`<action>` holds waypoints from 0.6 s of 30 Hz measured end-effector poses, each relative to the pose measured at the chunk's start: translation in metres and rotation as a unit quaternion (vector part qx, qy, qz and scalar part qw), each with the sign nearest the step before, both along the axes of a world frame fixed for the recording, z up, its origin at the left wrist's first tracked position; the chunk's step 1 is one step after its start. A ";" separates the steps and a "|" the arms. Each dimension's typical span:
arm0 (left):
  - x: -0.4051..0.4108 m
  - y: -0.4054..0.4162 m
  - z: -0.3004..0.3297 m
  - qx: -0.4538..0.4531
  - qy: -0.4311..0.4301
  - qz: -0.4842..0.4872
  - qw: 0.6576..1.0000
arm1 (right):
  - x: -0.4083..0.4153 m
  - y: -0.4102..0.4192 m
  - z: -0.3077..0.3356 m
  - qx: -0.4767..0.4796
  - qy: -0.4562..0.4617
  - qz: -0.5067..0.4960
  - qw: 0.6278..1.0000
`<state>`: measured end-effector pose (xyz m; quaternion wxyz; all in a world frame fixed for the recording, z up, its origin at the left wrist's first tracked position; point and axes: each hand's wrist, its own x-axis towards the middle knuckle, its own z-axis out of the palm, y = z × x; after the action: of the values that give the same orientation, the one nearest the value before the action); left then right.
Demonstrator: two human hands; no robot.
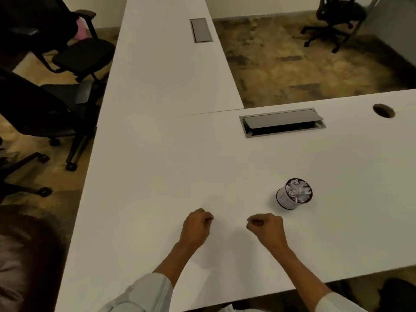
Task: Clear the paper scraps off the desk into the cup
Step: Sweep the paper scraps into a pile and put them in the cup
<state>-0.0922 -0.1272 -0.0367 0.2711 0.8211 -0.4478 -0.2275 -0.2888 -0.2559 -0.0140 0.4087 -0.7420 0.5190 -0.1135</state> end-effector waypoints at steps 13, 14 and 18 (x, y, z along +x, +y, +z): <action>-0.121 -0.206 0.072 -0.103 0.101 -0.133 0.981 | -0.061 -0.144 0.056 -0.079 0.022 -0.125 0.989; -0.126 -0.215 0.074 -0.098 0.107 -0.131 0.981 | -0.063 -0.150 0.056 -0.078 0.031 -0.116 0.990; -0.130 -0.239 0.075 -0.078 0.115 -0.154 0.978 | -0.072 -0.167 0.052 -0.063 0.064 -0.090 0.992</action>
<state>-0.2225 -0.3660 0.0379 0.3459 0.6870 -0.5510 -0.3236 -0.3608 -0.4227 0.0382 0.3158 -0.7224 0.6002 -0.1345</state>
